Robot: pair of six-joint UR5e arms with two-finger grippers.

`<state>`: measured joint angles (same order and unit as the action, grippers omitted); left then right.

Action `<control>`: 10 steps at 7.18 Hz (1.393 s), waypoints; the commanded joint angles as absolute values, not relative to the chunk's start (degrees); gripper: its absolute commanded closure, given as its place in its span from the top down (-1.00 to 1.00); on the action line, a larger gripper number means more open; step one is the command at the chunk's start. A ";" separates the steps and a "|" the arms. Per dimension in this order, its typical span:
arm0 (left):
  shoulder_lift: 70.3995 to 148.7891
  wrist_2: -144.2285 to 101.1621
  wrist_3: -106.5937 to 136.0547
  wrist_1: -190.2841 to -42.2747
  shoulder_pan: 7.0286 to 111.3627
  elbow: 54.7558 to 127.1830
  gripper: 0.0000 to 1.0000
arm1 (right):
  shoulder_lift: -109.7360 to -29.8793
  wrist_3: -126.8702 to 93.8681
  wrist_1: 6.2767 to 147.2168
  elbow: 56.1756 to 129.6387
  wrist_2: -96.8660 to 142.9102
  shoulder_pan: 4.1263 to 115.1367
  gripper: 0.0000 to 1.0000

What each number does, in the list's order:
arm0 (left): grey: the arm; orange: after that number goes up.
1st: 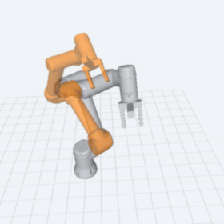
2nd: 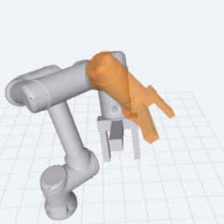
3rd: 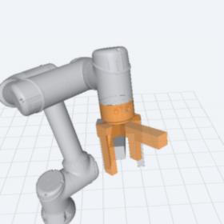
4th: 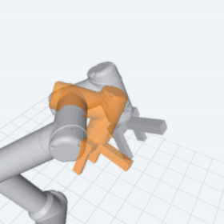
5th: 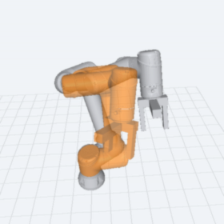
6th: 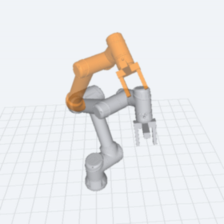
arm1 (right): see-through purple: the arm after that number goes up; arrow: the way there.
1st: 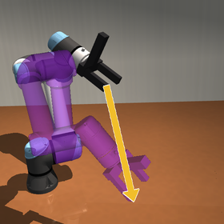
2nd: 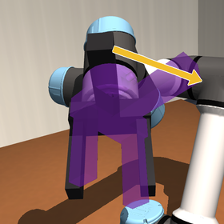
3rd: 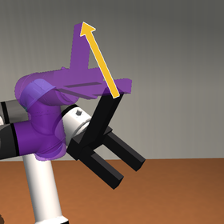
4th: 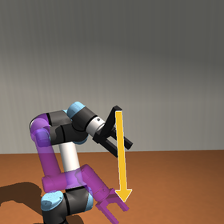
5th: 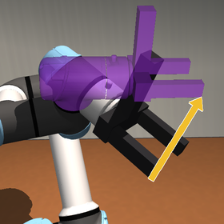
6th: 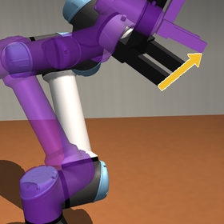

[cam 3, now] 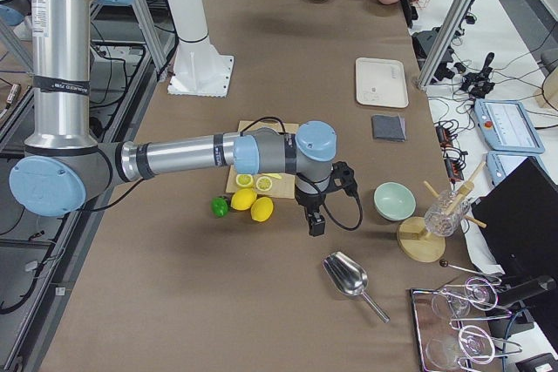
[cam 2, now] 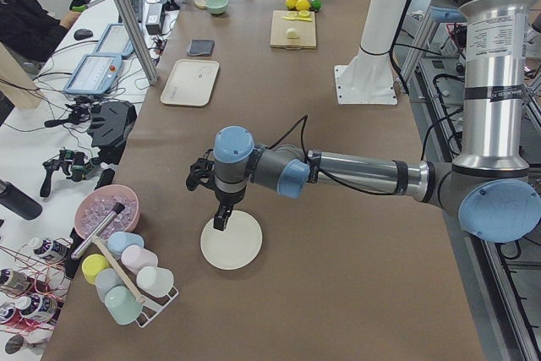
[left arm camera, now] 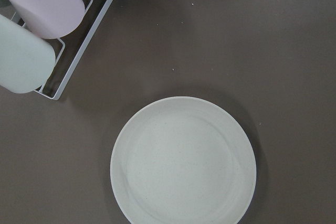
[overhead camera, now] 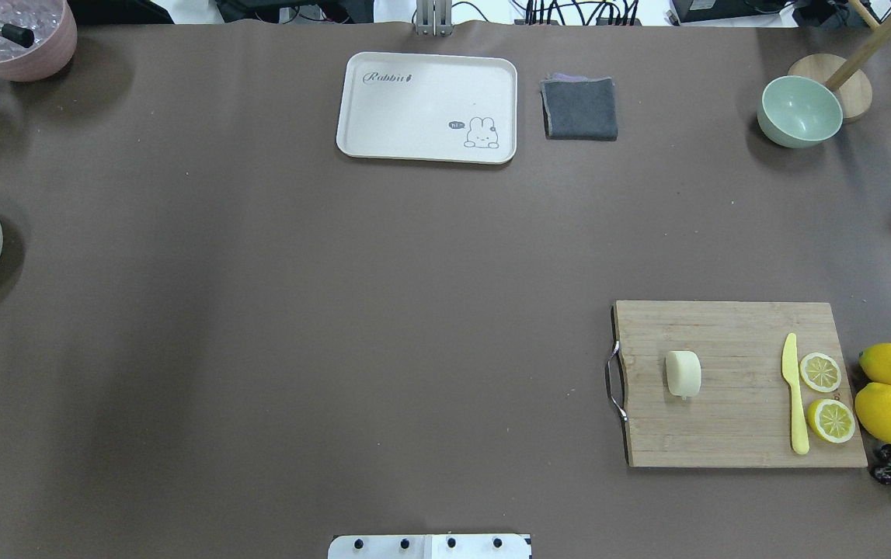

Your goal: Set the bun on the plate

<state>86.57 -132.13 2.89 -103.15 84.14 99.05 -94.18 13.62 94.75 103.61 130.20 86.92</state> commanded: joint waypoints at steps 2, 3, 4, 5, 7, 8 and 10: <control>85.87 -132.36 2.90 -103.27 84.02 98.88 0.94 | -94.39 13.54 94.75 103.62 130.17 86.92 1.00; 84.91 -132.28 2.99 -103.45 84.02 98.88 0.94 | -94.48 13.71 94.75 103.71 130.25 86.92 1.00; 84.90 -132.10 3.08 -103.01 84.02 98.79 0.95 | -94.48 13.62 94.75 103.71 130.25 86.92 1.00; 84.90 -132.27 3.08 -103.01 84.02 99.05 0.95 | -94.48 13.62 94.75 103.71 130.25 86.92 1.00; 84.90 -131.66 2.99 -103.27 83.94 98.79 0.95 | -95.35 13.89 94.75 103.97 130.43 87.01 1.00; 84.90 -131.57 2.81 -103.27 83.50 98.79 0.95 | -95.88 13.71 94.83 104.76 130.69 87.01 1.00; 84.82 -131.66 2.90 -103.36 83.50 98.79 0.95 | -96.06 13.88 94.75 104.68 131.83 87.01 1.00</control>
